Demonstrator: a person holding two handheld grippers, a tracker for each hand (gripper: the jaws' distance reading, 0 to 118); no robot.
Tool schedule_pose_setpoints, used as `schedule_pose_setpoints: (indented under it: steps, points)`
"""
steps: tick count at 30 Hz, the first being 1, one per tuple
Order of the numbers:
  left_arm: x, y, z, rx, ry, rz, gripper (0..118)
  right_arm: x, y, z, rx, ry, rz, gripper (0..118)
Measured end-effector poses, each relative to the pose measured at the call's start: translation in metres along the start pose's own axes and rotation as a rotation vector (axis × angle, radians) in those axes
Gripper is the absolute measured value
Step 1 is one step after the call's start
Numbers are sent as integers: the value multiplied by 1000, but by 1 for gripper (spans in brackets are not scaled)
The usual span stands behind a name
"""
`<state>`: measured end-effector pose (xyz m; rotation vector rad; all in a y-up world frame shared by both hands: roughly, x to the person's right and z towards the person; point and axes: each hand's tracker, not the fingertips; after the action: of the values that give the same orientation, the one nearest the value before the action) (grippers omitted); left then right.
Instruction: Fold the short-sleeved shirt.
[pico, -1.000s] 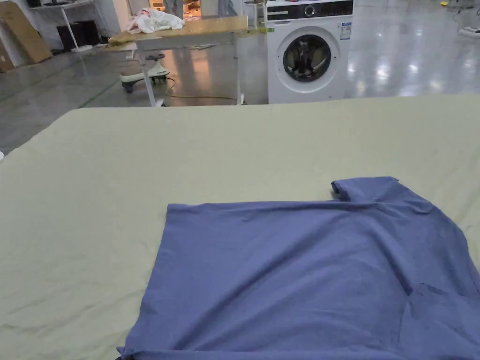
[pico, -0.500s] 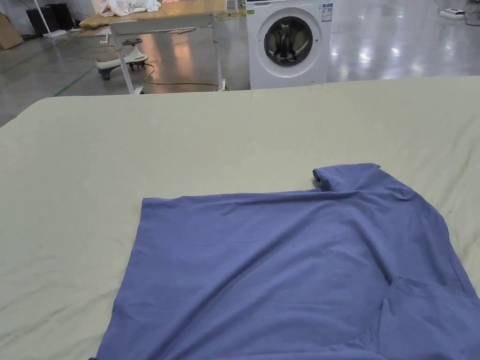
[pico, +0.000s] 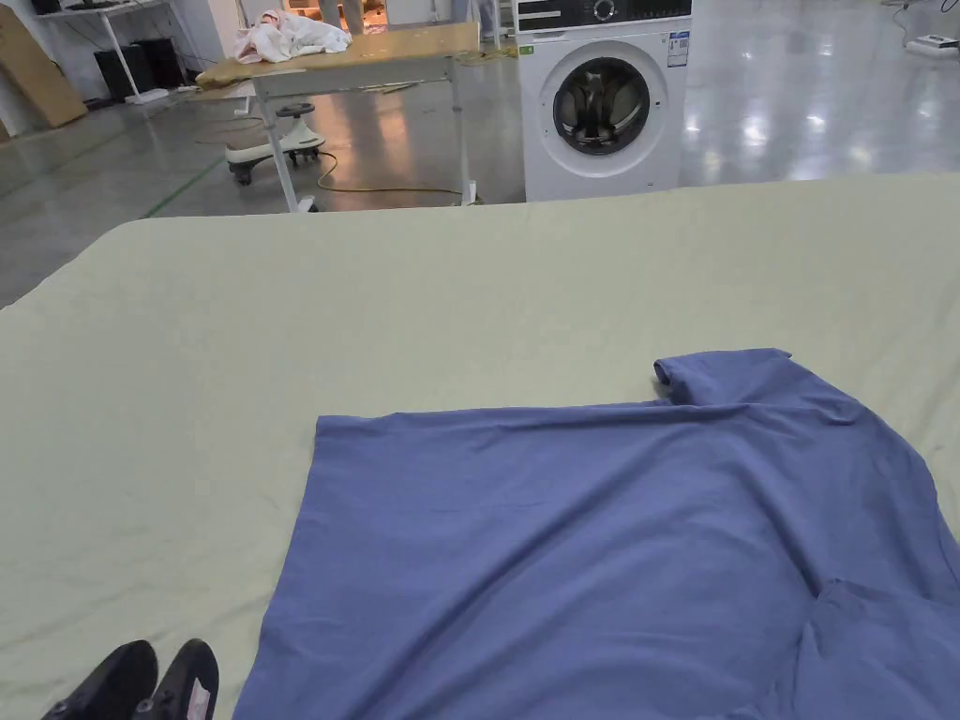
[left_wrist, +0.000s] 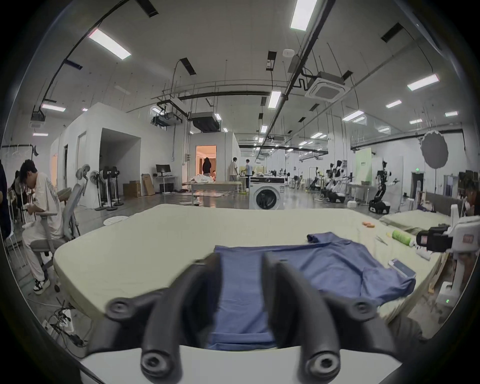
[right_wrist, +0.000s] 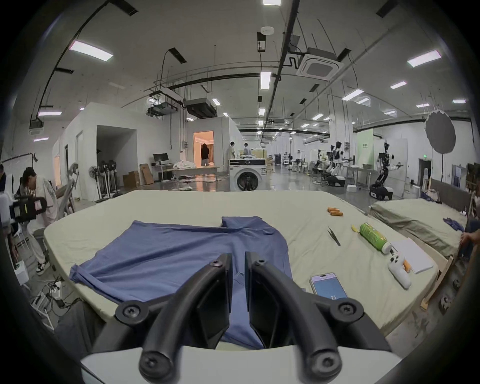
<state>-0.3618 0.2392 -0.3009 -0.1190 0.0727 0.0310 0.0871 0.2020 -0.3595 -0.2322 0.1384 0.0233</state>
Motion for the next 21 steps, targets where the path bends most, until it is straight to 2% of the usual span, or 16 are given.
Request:
schedule_pose_setpoints:
  steps: [1,2,9,14,16,17,18,19,21]
  points:
    - [0,1,-1,4,-3,18,15,-1,0,-1,-2,12,1,0]
    - [-2,1,-4,4,-12,43,1,-2,0,0,1,17,-1,0]
    - [-3,2,-9,-5,-10,-21,0,-9,5,-3,-3,21,26,0]
    - [-25,-13,-20,-74,21,-17,0,-6,0,-6,-25,33,-3,0]
    - [-44,-34,-36,-149,-29,73,21,-7,-1,-7,-35,39,-12,0]
    - [-52,-46,-44,-184,-37,94,39,-7,-2,-7,-39,43,-19,0]
    - [-62,-59,-53,-258,-66,111,51,-6,-4,-8,-46,44,-28,0]
    - [-67,-71,-61,-310,-74,121,56,-5,-5,-8,-54,45,-35,0]
    - [-75,-99,-75,-408,-71,106,55,-4,-8,-7,-67,40,-48,0]
